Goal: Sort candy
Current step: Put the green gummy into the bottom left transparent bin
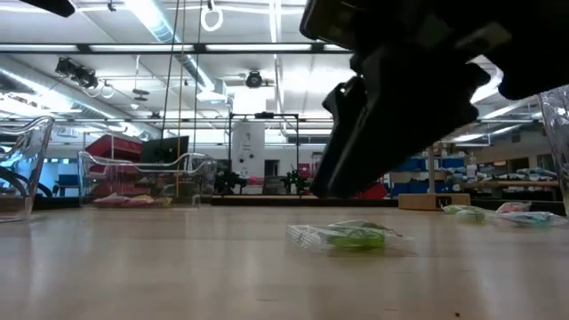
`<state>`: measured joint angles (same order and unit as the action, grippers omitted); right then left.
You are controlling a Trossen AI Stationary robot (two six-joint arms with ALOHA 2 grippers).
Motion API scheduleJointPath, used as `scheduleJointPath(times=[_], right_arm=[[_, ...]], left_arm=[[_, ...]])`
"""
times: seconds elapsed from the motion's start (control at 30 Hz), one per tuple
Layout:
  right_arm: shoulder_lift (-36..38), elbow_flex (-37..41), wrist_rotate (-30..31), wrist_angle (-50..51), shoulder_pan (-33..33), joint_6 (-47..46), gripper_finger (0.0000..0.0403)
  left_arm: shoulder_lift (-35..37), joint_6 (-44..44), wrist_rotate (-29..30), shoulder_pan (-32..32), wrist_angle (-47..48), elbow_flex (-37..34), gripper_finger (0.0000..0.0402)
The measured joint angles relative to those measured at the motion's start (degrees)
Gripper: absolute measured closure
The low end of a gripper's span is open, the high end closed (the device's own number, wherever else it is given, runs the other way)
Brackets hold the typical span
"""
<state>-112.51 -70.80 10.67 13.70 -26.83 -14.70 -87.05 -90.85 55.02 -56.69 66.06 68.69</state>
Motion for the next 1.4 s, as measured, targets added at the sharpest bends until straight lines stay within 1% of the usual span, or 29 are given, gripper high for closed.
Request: scheduleJointPath(times=[0.33, 0.47, 0.57, 0.7, 0.9, 0.93, 1.0, 1.1, 1.2, 1.33, 1.4], right_arm=[[-4.4, 0.0, -0.3, -2.9, 0.4, -0.4, 0.0229], [-5.1, -0.1, -0.9, -3.6, 0.7, -0.6, 0.0231], [-5.3, -0.1, -1.4, -3.9, 0.8, -0.3, 0.0243], [-5.4, -0.1, -1.4, -4.0, 0.9, 0.2, 0.0283], [-5.4, -0.1, -1.4, -4.2, 1.2, 0.6, 0.0376], [-5.3, -0.1, -1.5, -4.5, 1.2, 1.1, 0.0387], [-4.9, -0.1, -1.4, -4.7, 1.1, 1.9, 0.0395], [-3.5, 0.1, 0.8, -5.1, 1.1, 2.3, 0.0391], [-1.2, 0.1, 5.5, -8.2, 1.0, 4.3, 0.0398], [0.0, 0.1, 10.3, -16.2, 0.7, 9.2, 0.04], [0.0, 0.1, 11.5, -23.0, 0.7, 12.5, 0.0401]], left_arm=[[-0.8, 6.8, 1.5, 0.0, -10.4, -1.4, 0.0254], [-1.4, 7.3, 2.1, 0.0, -10.5, -1.5, 0.0254], [-1.5, 7.3, 2.2, 0.0, -10.5, -1.5, 0.0254], [-1.8, 7.3, 3.0, 0.0, -10.5, -1.5, 0.0254], [-1.8, 7.3, 4.3, 0.0, -10.4, -1.5, 0.0254], [-1.8, 7.3, 4.7, 0.0, -10.5, -1.5, 0.0254], [-1.8, 7.3, 5.5, 0.0, -10.6, -1.5, 0.0254], [-2.2, 8.3, 6.0, 0.1, -11.9, -1.5, 0.0254], [-4.1, 11.2, 8.2, 0.1, -14.5, -1.5, 0.0254], [-7.2, 15.2, 10.9, 0.2, -19.1, -1.5, 0.0254], [-8.8, 15.9, 12.2, 0.6, -21.6, -1.5, 0.0254]])
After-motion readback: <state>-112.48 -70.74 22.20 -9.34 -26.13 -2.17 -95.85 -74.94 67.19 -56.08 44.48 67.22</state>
